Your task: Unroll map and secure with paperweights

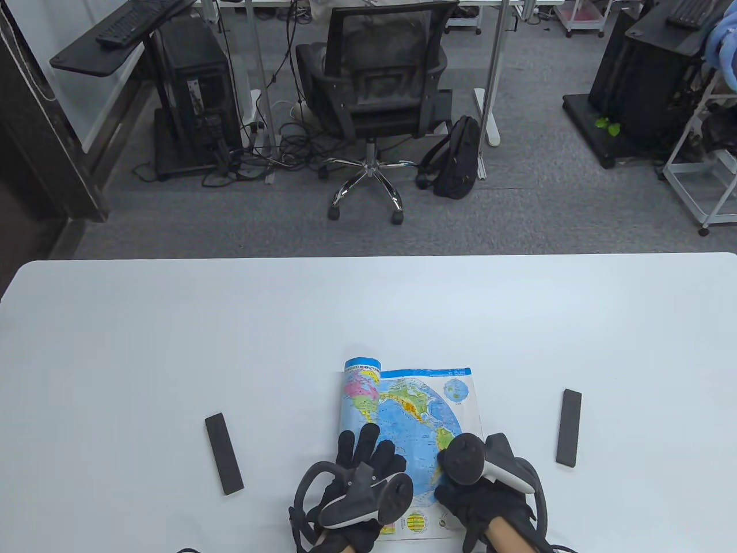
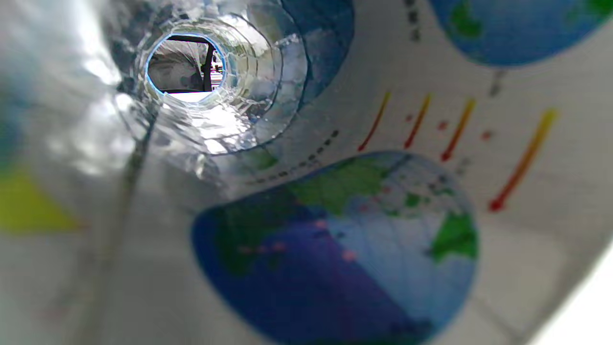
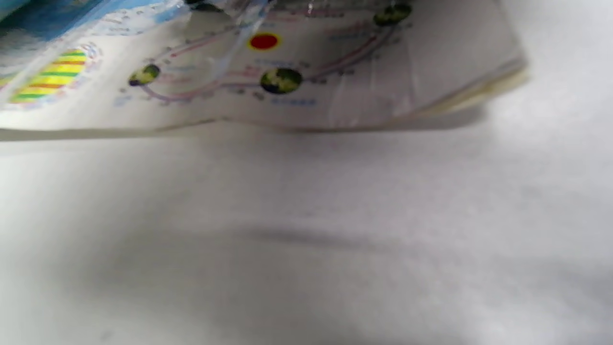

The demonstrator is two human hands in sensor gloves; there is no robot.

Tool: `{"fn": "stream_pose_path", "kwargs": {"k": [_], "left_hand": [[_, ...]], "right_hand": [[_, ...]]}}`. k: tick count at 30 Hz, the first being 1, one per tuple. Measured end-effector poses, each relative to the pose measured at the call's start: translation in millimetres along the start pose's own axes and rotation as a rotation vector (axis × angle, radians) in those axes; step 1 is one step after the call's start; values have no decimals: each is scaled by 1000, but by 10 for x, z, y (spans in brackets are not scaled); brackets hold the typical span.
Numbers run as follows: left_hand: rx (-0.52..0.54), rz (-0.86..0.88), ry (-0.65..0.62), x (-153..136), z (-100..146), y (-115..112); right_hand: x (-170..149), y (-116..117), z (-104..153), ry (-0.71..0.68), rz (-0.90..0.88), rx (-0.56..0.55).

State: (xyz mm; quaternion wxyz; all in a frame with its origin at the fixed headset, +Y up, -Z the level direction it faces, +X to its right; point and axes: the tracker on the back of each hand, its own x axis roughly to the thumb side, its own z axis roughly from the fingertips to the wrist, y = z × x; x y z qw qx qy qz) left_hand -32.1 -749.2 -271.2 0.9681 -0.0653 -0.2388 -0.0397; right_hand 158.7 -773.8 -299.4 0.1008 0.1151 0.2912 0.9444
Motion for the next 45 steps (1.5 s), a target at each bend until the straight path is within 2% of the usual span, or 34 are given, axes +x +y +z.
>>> {"fn": "stream_pose_path", "kwargs": {"k": [4, 8, 19, 28, 30, 38, 42, 45], "left_hand": [[-52, 83, 52, -52, 37, 1], [-47, 148, 100, -123, 90, 30], [-97, 184, 233, -325, 163, 35], [-178, 249, 275, -426, 138, -65], [-191, 264, 287, -431, 129, -91], [-211, 214, 297, -381, 84, -160], [-264, 101, 305, -328, 49, -203], [-260, 85, 302, -307, 38, -209]], "right_hand": [[-42, -47, 6, 3, -50, 6], [-98, -54, 25, 3, -93, -1], [-66, -15, -16, 136, 66, 27], [-254, -85, 12, 166, -4, -17], [-291, -90, 12, 156, -15, 1], [-285, -64, 3, 145, -3, 0], [-267, -63, -2, 160, 22, -7], [-279, -64, 2, 152, 3, -12]]}}
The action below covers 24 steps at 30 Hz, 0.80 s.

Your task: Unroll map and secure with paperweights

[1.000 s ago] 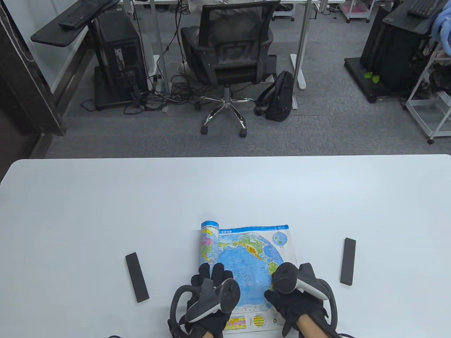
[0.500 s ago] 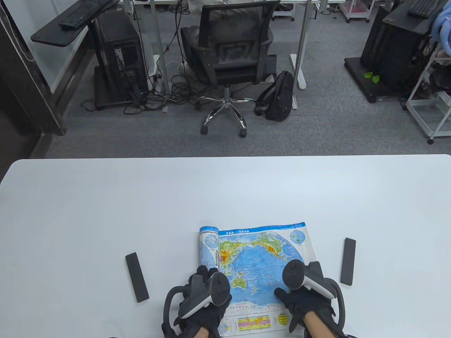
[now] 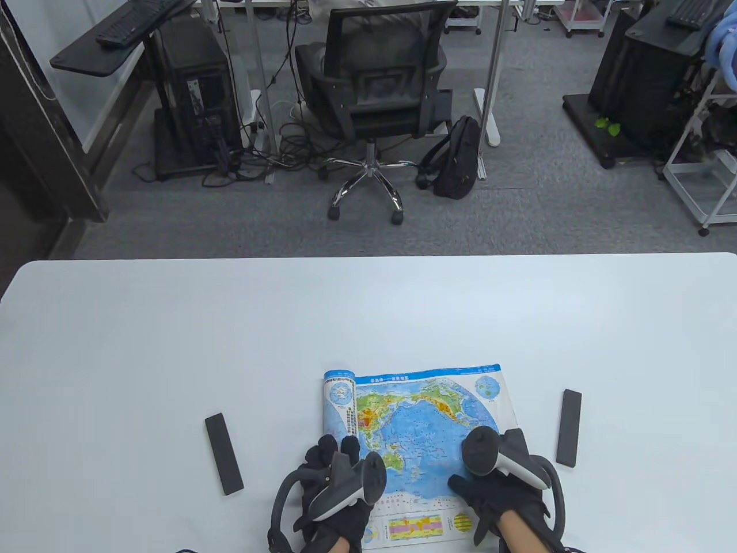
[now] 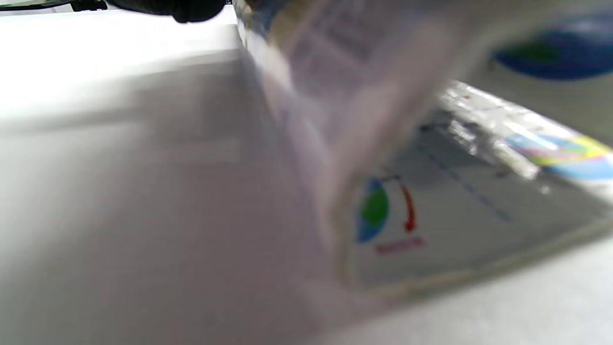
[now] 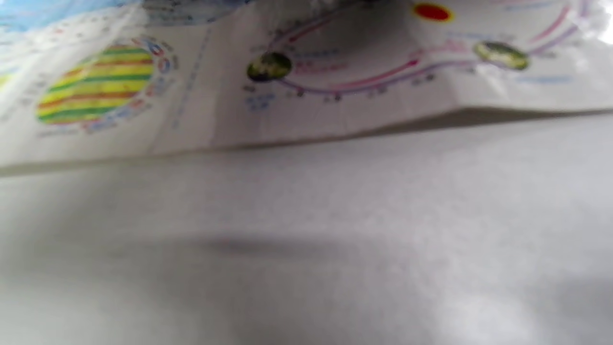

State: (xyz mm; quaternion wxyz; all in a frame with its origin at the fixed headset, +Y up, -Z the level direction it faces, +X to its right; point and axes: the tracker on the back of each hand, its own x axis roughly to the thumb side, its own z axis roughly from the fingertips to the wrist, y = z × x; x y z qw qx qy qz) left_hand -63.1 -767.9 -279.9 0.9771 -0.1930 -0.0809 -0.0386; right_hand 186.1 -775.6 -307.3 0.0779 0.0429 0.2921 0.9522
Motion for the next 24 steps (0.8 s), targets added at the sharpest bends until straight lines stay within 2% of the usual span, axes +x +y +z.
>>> {"fn": "stream_pose_path", "kwargs": {"k": [3, 5, 8, 11, 17, 24], "left_hand": [[-16, 15, -25, 10, 3, -12], [-20, 36, -115, 34, 9, 0], [87, -5, -236, 98, 47, 88], [137, -125, -314, 180, 92, 160], [103, -298, -253, 254, 117, 187], [37, -175, -109, -5, 109, 207]], "right_hand": [[-1, 1, -2, 2, 0, 1], [1, 0, -2, 6, 1, 2], [1, -3, 2, 8, 0, 4], [-1, -3, 1, 8, -2, 5], [-8, -13, 2, 12, -7, 5], [-16, -24, 0, 14, -17, 11]]}}
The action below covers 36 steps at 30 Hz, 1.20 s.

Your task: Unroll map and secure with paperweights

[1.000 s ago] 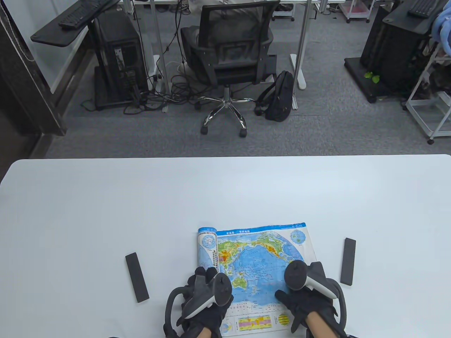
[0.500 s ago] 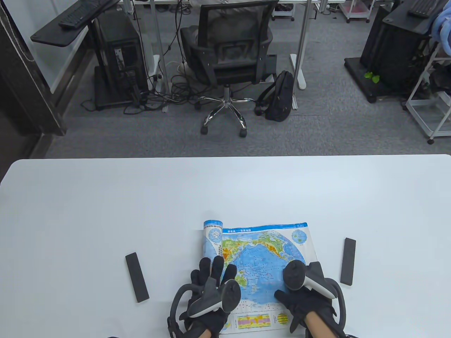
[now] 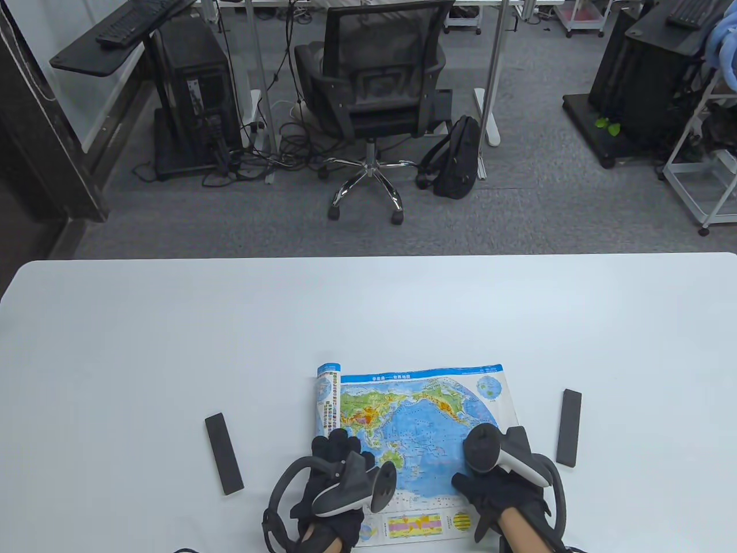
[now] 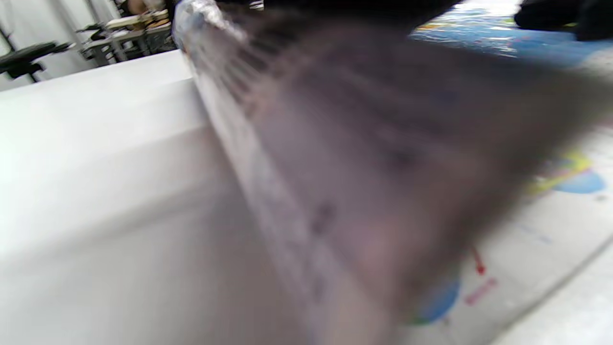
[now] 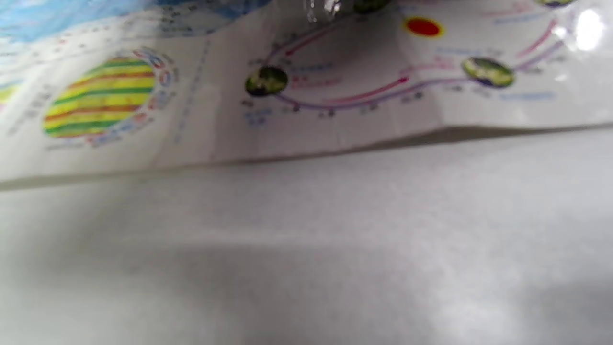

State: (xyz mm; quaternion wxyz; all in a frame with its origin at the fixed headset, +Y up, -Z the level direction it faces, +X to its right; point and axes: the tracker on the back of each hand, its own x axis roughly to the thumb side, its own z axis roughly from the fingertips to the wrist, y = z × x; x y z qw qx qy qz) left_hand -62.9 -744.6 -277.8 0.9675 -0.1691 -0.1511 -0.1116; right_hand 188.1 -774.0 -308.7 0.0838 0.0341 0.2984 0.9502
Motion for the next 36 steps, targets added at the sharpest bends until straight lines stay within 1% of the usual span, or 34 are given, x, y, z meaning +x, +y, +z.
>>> {"fn": "stream_pose_path", "kwargs": {"k": [2, 6, 9, 13, 15, 19, 22, 28, 32, 36], "left_hand": [[-23, 52, 46, -107, 12, -20], [-119, 174, 148, -343, 45, -96], [-166, 221, 180, -444, 34, -164], [-228, 293, 177, -460, -23, -248], [-238, 261, 189, -437, -50, -258], [-235, 228, 185, -383, -96, -271], [-236, 258, 176, -385, -109, -294], [-235, 258, 174, -386, -130, -319], [-205, 270, 182, -399, -135, -311], [-183, 234, 209, -397, -151, -292]], "right_hand": [[-6, -5, -1, 0, -7, 2], [-62, -38, 1, 23, -17, 17], [-111, -49, 2, 21, -41, 15], [-130, -57, 4, 20, -42, 13], [-130, -61, 2, 17, -38, 17], [-143, -72, 3, 14, -42, 22], [-152, -75, 6, 13, -46, 23], [-197, -99, 6, -12, -79, 58], [-199, -98, 12, -13, -83, 55], [-202, -93, 18, -15, -82, 50]]}}
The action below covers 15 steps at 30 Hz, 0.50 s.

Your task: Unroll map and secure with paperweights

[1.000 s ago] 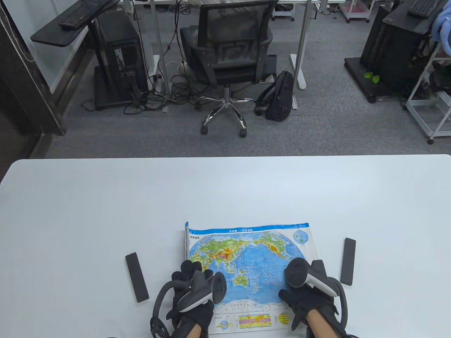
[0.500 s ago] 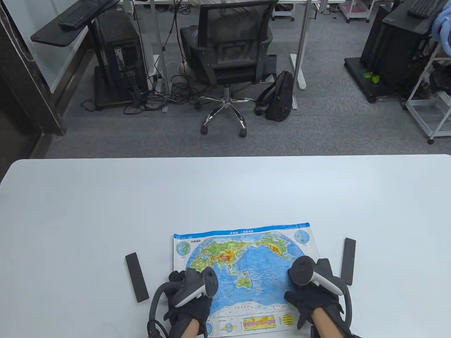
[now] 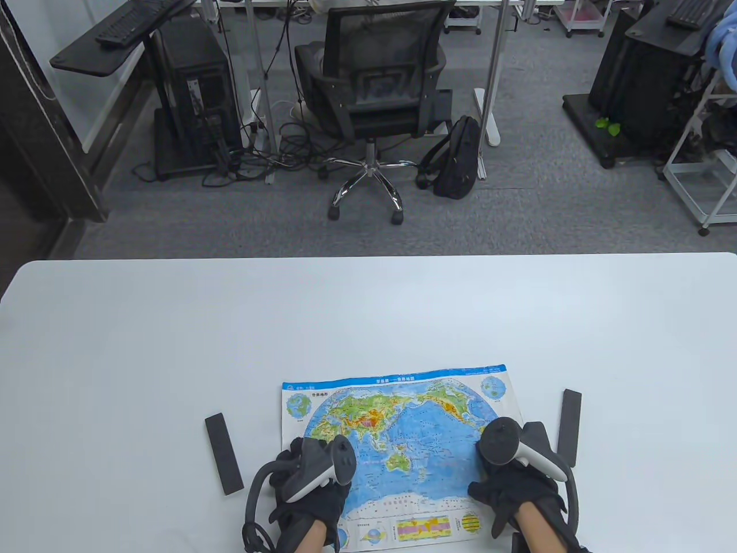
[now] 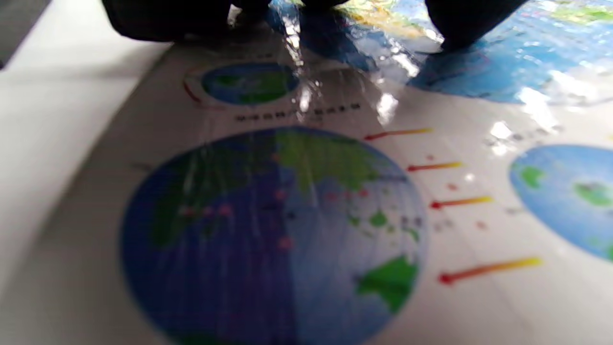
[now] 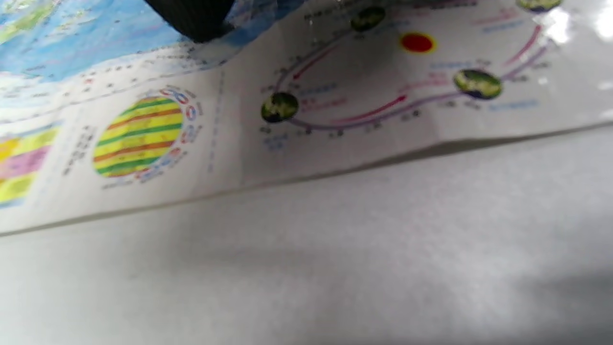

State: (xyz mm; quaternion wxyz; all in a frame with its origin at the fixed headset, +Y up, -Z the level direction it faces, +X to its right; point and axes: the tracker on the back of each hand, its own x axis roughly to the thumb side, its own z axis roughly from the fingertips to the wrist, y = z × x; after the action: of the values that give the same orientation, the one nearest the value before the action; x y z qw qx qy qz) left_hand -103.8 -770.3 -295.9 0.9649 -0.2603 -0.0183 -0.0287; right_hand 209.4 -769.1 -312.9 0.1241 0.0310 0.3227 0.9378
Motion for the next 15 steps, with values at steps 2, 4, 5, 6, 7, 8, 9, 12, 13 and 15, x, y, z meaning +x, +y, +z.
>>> {"fn": "stream_pose_path", "kwargs": {"k": [2, 4, 5, 6, 7, 8, 9, 12, 13, 15], "left_hand": [[8, 3, 7, 12, -2, 1], [12, 1, 11, 21, -5, 1], [14, -1, 13, 24, -5, 5], [16, -6, 16, 27, -6, 10], [17, -9, 17, 31, -7, 13], [21, -16, 23, 40, -9, 23], [23, -20, 26, 49, -14, 28], [31, -47, 55, 93, -31, 56], [32, -68, 70, 119, -38, 63], [20, -130, 103, 183, -67, 96]], "right_hand": [[-4, 5, 1, -7, -5, -3], [-5, 7, 0, -9, -11, -3], [-4, 7, 0, -9, -11, 0], [-3, 7, 0, -8, -10, 1], [-4, 8, 1, -9, -11, 0], [-7, 10, 1, -11, -14, -1], [-7, 11, 2, -12, -15, -2], [-7, 13, 1, -13, -17, -3], [-7, 12, 1, -12, -16, -3], [-7, 12, 1, -12, -15, -2]]}}
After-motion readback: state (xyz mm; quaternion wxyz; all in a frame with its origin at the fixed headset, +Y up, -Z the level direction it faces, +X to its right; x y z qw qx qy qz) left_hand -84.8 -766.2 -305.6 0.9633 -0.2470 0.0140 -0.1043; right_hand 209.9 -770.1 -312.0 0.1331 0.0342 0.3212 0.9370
